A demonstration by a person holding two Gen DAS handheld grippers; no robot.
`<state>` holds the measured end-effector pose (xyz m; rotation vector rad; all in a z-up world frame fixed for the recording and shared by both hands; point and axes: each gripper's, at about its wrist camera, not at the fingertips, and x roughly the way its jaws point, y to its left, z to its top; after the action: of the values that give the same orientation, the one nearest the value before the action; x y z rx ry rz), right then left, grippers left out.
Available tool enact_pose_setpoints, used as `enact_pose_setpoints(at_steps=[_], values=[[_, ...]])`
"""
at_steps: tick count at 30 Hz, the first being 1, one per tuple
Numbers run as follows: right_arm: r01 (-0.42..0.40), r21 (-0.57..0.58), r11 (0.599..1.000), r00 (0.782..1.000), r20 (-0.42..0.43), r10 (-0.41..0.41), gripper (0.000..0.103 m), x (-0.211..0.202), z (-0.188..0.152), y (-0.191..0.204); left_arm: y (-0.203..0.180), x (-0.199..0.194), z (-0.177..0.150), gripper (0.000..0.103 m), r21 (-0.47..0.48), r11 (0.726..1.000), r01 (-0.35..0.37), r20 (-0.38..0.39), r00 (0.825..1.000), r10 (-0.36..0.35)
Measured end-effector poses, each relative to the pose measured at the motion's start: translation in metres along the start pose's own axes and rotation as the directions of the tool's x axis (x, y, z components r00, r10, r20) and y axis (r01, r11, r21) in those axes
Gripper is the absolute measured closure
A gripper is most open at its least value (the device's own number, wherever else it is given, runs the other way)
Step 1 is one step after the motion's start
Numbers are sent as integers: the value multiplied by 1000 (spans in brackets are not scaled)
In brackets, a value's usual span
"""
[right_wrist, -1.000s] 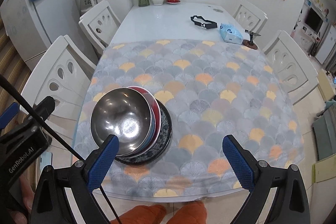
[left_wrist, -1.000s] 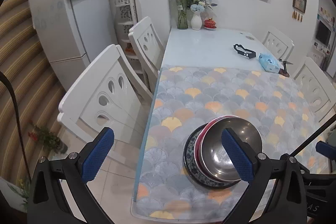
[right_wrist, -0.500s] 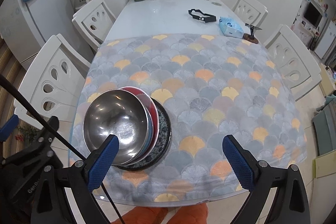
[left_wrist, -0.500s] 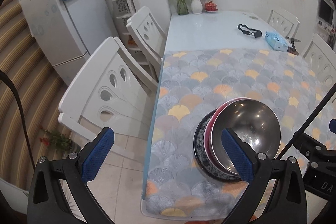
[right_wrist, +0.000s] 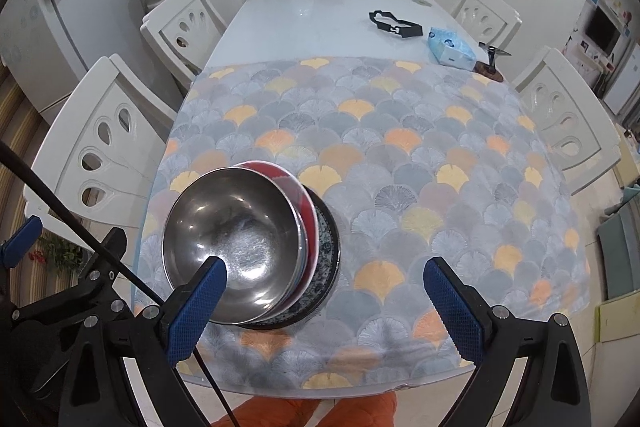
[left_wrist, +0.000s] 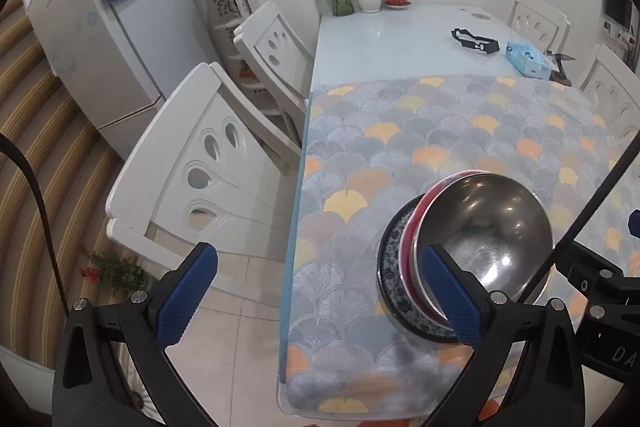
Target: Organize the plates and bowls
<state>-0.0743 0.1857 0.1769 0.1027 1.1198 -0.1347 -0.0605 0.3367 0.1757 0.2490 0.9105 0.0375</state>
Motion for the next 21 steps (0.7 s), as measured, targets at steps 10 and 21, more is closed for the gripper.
enact_pose_setpoints(at_steps=[10,21], values=[[-12,-15,1000,1000,-14,12,5,7,2,6,4,10,-1,1,-15,1000,12,-36,999,-12],[-16,-7,1000,1000,-22,16,5,11,2,4,2,15,0,1,-23,999,30,-60,998,-31]])
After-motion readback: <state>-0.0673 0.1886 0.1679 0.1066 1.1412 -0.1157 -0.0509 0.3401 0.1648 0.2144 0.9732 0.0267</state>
